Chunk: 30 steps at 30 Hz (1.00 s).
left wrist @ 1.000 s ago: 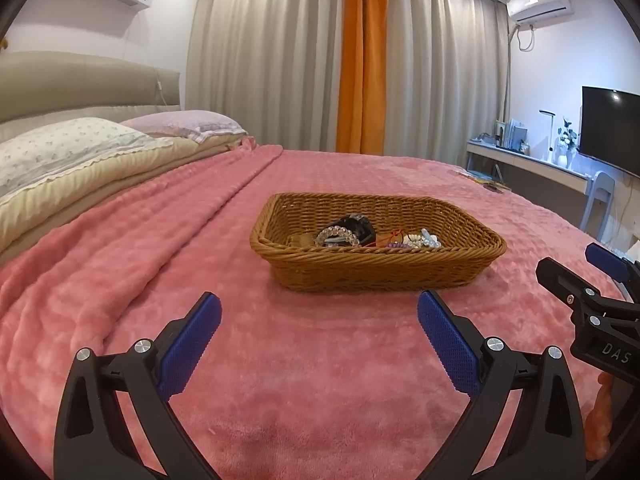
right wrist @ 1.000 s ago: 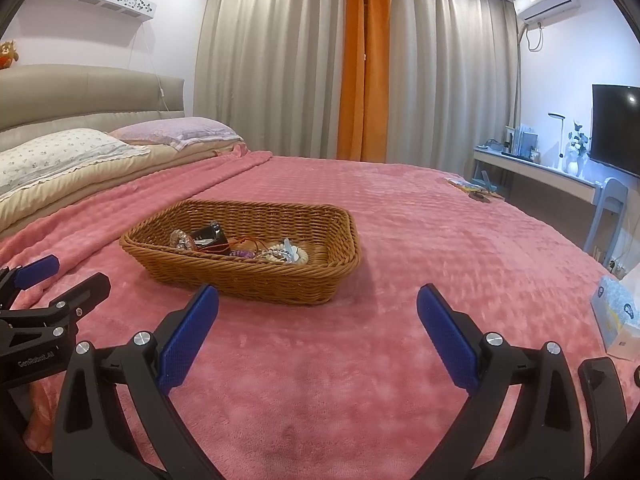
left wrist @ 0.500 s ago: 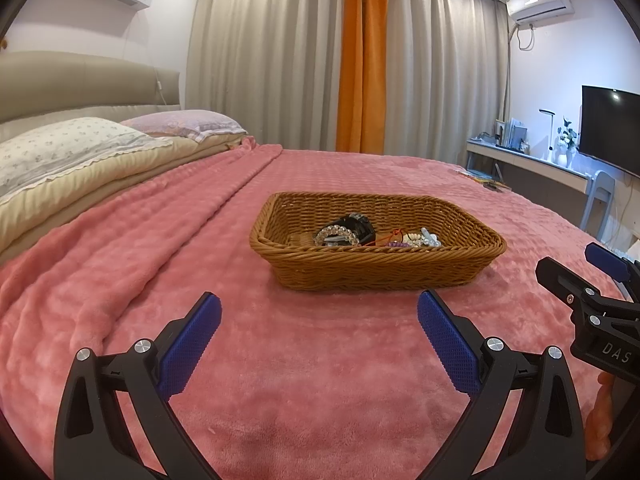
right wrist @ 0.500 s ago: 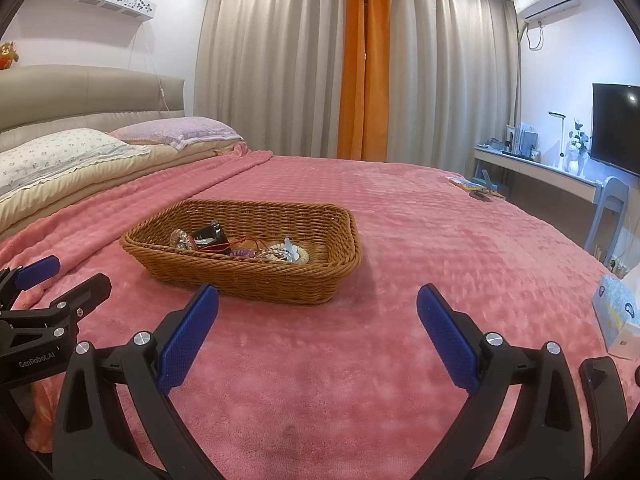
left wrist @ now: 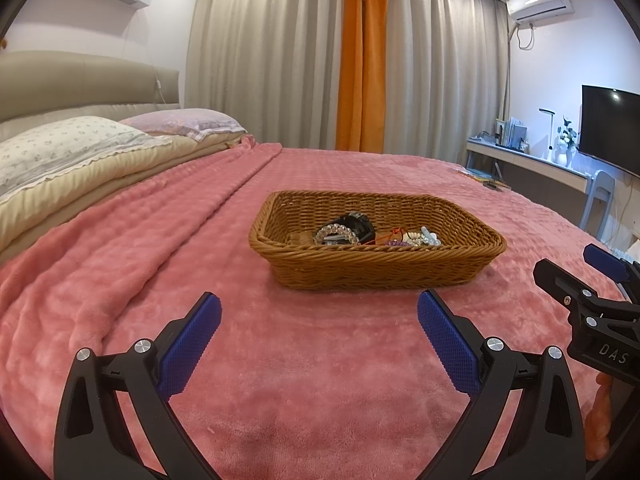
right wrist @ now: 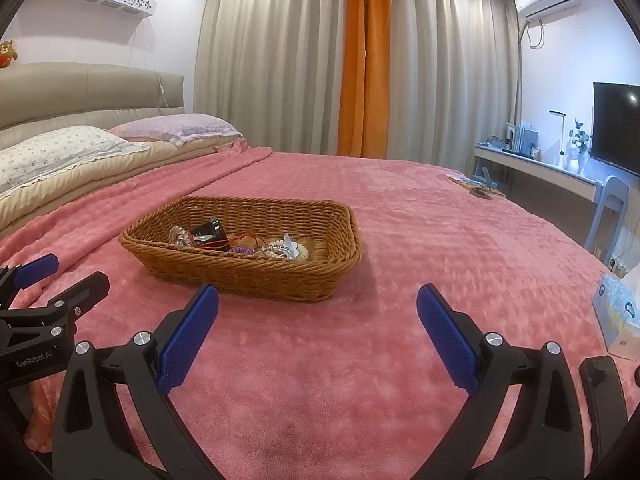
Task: Organize jewelry
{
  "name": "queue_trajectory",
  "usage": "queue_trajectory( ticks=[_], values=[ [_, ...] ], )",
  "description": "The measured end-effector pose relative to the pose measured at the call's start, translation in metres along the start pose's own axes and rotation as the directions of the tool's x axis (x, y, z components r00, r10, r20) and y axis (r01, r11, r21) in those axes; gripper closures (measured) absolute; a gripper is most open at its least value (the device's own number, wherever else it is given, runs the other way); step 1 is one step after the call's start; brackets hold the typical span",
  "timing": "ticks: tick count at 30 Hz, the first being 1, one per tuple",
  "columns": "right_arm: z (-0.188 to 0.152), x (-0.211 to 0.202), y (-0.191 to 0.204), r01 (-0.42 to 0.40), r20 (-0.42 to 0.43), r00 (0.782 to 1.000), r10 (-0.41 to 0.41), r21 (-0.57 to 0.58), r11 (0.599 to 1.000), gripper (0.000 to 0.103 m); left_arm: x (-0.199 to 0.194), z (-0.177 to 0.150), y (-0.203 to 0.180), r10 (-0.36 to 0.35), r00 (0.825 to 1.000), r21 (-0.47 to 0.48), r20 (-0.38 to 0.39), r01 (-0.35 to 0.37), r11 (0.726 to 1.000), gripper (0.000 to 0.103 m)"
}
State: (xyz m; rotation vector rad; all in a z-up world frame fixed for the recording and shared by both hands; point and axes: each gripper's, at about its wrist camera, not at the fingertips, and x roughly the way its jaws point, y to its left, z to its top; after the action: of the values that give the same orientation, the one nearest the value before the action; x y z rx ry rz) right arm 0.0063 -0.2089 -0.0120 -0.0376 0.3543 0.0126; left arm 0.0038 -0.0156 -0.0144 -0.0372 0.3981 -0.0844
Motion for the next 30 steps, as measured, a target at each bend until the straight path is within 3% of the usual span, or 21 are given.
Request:
queue_trajectory(
  ticks=[23, 30],
  values=[
    [0.0000, -0.0003, -0.0008, -0.001, -0.001, 1.000, 0.001, -0.002, 1.000, 0.008, -0.0032, -0.0034, 0.0016, -0.026, 0.999, -0.009, 0.022, 0.026, 1.000, 0.008],
    [-0.0002, -0.0002, -0.0006, -0.002, -0.002, 1.000, 0.002, -0.001, 1.000, 0.008, -0.0007, -0.0022, 0.0039, -0.017, 1.000, -0.027, -0.005, 0.017, 1.000, 0.008]
  ],
)
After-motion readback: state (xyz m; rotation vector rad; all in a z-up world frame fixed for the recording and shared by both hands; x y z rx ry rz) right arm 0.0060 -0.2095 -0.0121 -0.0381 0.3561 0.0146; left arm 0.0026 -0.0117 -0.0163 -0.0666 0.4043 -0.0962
